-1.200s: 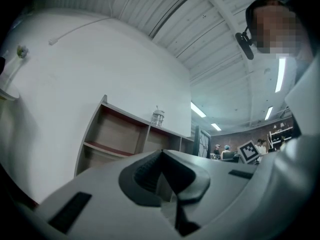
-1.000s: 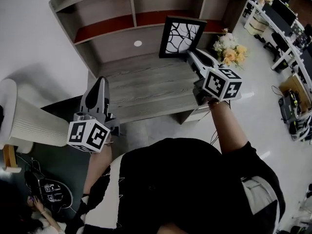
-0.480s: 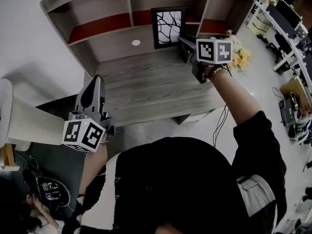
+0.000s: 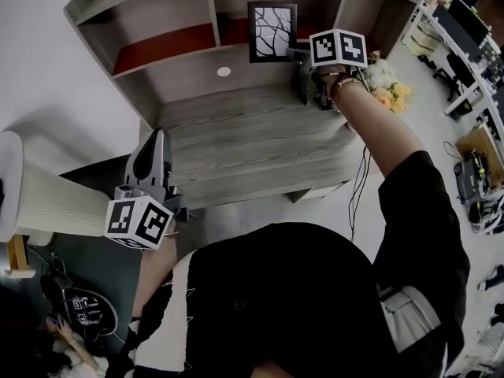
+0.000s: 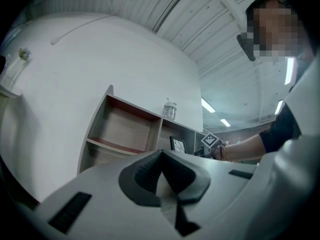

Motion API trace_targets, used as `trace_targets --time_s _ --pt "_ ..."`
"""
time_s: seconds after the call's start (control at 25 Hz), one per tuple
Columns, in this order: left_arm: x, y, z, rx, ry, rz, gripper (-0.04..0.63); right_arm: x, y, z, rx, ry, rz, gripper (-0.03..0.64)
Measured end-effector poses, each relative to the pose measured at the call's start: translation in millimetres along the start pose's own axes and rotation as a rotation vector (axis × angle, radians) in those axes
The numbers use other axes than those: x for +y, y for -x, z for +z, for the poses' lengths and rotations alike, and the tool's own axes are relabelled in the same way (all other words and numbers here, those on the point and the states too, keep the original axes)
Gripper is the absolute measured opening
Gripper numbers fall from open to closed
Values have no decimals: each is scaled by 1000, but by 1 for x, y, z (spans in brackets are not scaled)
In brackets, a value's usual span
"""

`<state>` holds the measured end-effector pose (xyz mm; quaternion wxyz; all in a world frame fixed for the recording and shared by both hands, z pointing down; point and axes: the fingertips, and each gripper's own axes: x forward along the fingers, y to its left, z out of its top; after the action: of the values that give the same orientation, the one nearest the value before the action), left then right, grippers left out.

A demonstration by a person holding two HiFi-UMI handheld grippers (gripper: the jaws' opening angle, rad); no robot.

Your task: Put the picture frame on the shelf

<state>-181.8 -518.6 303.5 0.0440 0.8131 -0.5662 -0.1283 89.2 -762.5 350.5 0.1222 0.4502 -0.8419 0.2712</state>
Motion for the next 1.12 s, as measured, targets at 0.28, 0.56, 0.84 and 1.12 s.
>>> trace_targets --time_s 0.28,0.56,0.84,1.12 --pt "15 9 2 -7 3 40 11 -14 -8 28 -19 -48 -57 84" --pt "23 10 3 -20 11 61 11 -29 -15 27 61 -69 -117 86" --pt "25 12 6 -30 5 73 11 -40 -18 28 58 -138 -149 87" --pt "27 15 7 -28 2 77 11 -39 -22 31 42 -175 -155 89"
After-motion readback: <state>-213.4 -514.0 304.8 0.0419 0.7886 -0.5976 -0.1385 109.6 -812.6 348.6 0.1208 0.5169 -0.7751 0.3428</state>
